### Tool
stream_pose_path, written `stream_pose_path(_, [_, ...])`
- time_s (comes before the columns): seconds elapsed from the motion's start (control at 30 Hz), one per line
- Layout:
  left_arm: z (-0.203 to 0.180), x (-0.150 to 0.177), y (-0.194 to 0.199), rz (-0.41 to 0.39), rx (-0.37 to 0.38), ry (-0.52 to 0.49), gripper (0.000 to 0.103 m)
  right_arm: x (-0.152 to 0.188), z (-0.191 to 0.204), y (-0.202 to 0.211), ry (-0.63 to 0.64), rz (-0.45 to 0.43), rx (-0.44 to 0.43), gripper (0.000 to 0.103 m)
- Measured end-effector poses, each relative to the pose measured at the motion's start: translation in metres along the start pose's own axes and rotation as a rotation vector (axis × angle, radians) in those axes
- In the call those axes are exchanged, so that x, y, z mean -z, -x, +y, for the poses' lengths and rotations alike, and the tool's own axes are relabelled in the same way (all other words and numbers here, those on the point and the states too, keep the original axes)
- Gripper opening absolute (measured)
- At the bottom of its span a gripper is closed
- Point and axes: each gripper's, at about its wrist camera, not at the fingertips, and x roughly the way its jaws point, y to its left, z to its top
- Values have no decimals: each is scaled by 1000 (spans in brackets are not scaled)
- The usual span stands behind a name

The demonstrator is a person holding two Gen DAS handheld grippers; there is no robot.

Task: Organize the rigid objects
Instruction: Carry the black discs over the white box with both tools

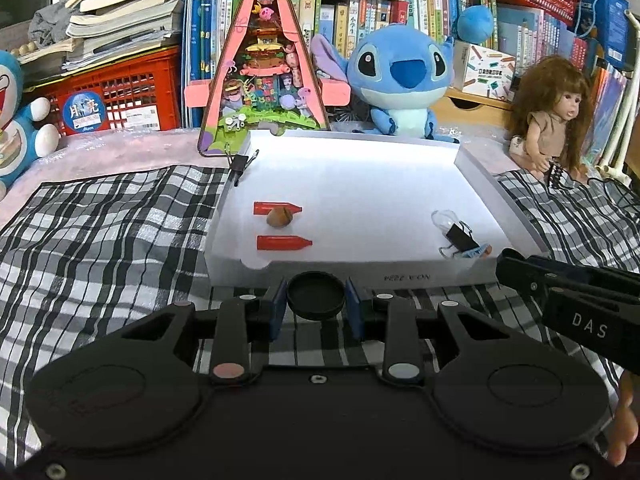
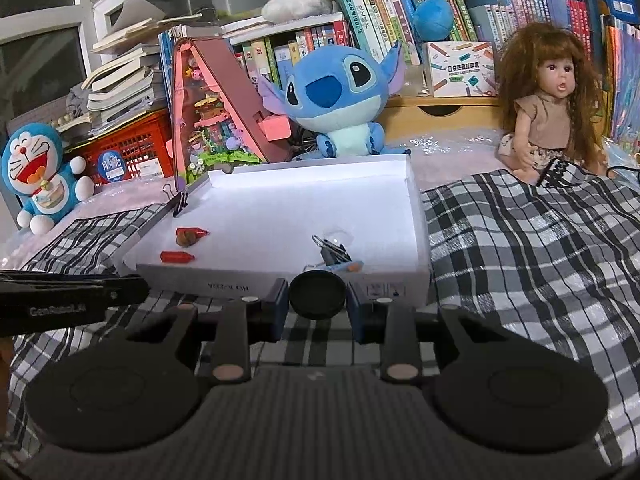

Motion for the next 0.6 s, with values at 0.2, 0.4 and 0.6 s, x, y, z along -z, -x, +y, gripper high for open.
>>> stream_pose_path(0.2, [4,-17,-21,40,16,42,30,-13,4,-13,7,11,3,36])
stream_pose_path(0.4, [-1,-29,-19,16,36,8,30,-28,4,-26,-9,15,-1,36])
stream_pose_path(0.6, [-3,-43,-23,18,15,4,30,-40,4,-32,-13,11,1,36])
